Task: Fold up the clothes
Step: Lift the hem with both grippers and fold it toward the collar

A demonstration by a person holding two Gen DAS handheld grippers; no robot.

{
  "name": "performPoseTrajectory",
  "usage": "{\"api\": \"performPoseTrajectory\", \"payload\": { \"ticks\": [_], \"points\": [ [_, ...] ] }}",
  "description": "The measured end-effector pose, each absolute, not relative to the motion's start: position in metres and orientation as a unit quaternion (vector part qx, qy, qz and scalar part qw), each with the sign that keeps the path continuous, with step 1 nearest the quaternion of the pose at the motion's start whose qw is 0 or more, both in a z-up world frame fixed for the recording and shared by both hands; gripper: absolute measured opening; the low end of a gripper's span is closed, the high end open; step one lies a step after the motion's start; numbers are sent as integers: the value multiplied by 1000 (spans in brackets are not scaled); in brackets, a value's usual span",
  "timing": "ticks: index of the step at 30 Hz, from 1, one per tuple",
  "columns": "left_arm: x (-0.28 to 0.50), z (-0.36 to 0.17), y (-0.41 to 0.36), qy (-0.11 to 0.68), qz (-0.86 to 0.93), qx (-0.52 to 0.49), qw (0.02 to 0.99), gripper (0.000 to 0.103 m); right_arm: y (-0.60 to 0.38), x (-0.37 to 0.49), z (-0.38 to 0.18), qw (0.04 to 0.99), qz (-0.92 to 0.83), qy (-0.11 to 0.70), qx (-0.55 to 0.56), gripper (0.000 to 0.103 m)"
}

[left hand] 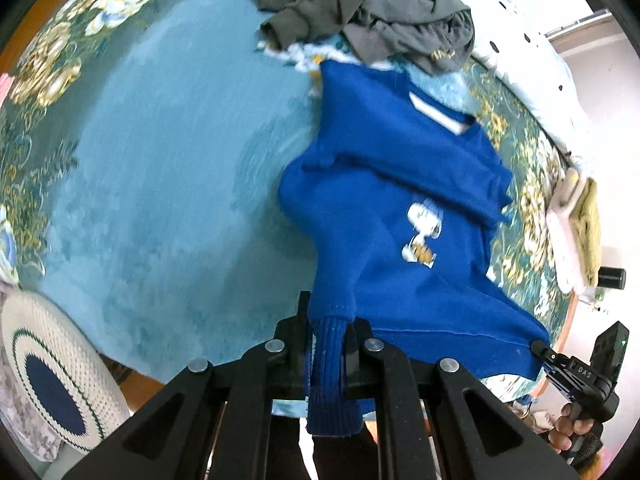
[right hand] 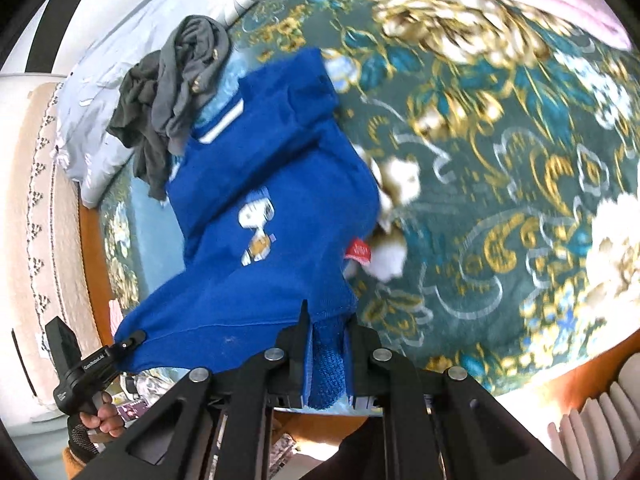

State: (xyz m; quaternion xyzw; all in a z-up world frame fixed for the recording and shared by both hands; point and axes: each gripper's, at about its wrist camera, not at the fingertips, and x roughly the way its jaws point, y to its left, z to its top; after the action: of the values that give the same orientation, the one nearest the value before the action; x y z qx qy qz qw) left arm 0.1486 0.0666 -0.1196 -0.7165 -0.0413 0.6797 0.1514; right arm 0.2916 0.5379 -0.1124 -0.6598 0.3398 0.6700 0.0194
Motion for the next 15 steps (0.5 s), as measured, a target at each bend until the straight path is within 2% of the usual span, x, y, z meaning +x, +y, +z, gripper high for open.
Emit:
{"api": "performPoseTrajectory", "payload": {
  "ticks": [5,15],
  "points": [
    [106,-122,91,-56,672,-726,133,10,551,235,-126,13,651,349,-674,13],
    [29,-161,143,-66,634,-768,65,10,563,133,-182,6,599,352,-719,13]
  ]
}}
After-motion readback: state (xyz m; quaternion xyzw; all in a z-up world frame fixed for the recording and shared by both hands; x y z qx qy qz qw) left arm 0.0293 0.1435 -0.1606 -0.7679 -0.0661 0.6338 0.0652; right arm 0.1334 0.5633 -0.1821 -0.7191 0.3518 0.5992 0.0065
